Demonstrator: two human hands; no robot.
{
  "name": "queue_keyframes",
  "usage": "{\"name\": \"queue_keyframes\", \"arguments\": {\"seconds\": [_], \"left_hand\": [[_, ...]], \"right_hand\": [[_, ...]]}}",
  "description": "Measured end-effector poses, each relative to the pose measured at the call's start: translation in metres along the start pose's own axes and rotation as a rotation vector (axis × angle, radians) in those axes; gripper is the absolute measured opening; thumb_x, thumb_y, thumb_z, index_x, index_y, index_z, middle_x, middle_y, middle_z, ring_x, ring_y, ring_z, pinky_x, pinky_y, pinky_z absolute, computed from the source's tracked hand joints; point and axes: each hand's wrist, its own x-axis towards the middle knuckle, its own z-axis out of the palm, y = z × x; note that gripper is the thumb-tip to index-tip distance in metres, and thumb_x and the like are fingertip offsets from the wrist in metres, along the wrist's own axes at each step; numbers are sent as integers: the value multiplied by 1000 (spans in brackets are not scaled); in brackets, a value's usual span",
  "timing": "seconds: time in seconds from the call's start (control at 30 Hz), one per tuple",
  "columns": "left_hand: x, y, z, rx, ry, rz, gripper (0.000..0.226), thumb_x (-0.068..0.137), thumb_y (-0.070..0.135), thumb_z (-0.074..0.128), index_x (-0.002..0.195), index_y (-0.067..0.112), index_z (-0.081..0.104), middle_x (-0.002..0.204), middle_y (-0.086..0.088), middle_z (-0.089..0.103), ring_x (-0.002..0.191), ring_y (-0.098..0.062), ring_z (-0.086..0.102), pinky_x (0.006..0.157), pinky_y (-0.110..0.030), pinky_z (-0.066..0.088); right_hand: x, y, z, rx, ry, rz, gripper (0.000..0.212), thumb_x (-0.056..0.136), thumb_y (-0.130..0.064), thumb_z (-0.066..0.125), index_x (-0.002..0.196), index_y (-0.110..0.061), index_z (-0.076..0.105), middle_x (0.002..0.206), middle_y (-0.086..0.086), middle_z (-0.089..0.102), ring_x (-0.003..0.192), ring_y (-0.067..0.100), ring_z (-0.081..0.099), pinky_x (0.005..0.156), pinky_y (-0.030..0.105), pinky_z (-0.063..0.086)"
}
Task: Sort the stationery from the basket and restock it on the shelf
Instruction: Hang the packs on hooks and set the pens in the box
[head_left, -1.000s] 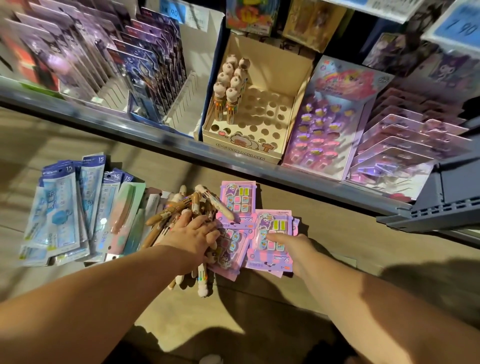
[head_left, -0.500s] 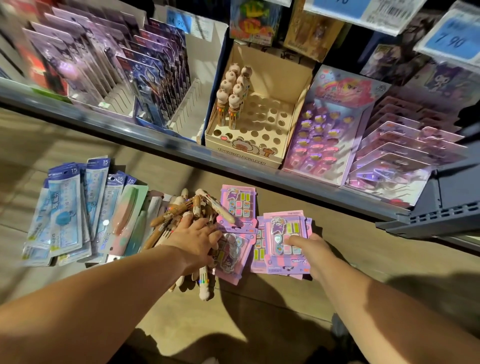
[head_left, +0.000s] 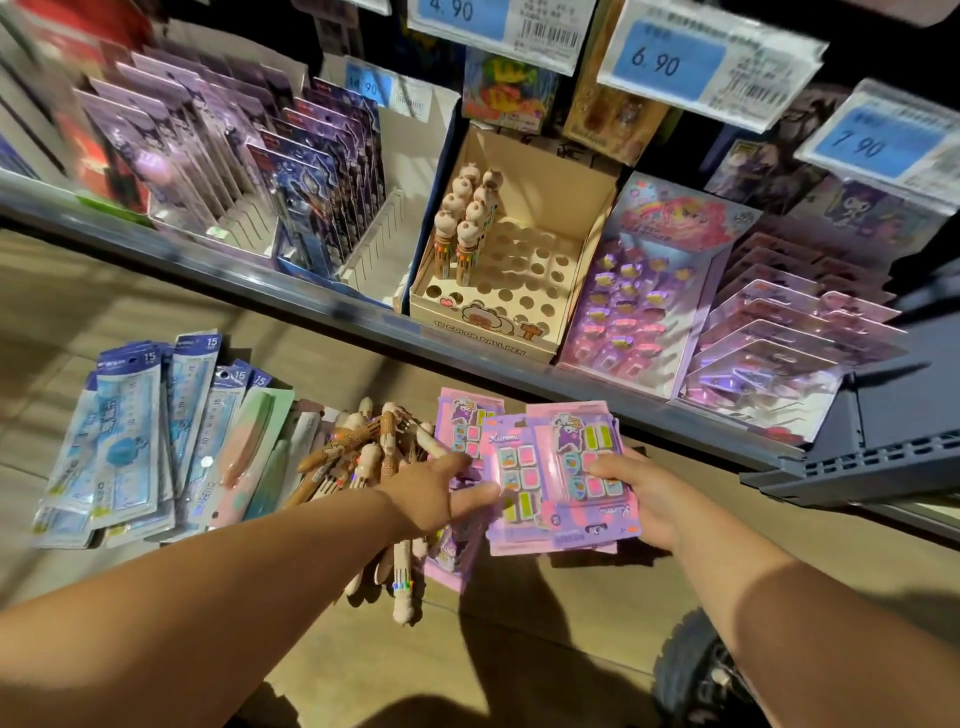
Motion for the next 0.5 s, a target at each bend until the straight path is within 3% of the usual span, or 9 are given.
{"name": "queue_keyframes", "arguments": {"seconds": [0.07,0.13,0.17,0.3,0.4,0.5], "left_hand": [[-3,11,3,-434,-30,52,98,65,86,58,133,18,42,115,-7,68,94,-25,66,87,-42,54],[-10,21,-1,-716,33,71,69,72,68,65,118,21,47,100,-5,71,75,-23,61,66,-32,48],[-11,22,-4,-823,66,66,58,74,58,68,113,22,48,100,-5,71,76,-22,62,64,-29,46],[-11,17,-15,-937,102,97,59,73,37,81,120,16,52,104,-9,74,88,-24,73,76,-38,57],[-11,12,-18,-986,168,97,46,72,40,81,107,19,60,97,-10,75,86,-27,73,81,-44,59],[-14,3,-23,-1061,165,114,44,70,37,73,108,18,62,101,-14,75,86,-30,73,72,-39,60]], "right_hand": [[3,-4,18,16,-38,-25,48,70,-12,74,116,-11,59,110,20,70,96,34,70,91,53,51],[7,-5,38,48,-66,-65,56,69,-14,77,121,-10,57,110,20,70,97,34,70,88,51,53],[9,-6,47,57,-80,-88,57,69,-15,77,123,-11,57,111,19,70,99,34,69,88,50,53],[13,-9,86,69,-70,-143,48,73,-20,74,118,-19,57,104,13,72,96,33,70,86,49,54],[18,-9,107,65,-21,-155,52,81,-26,72,126,-18,48,107,15,71,91,32,72,76,44,58],[23,-10,118,11,-7,-178,55,84,-25,72,130,-21,41,112,15,68,91,31,72,75,43,59]]}}
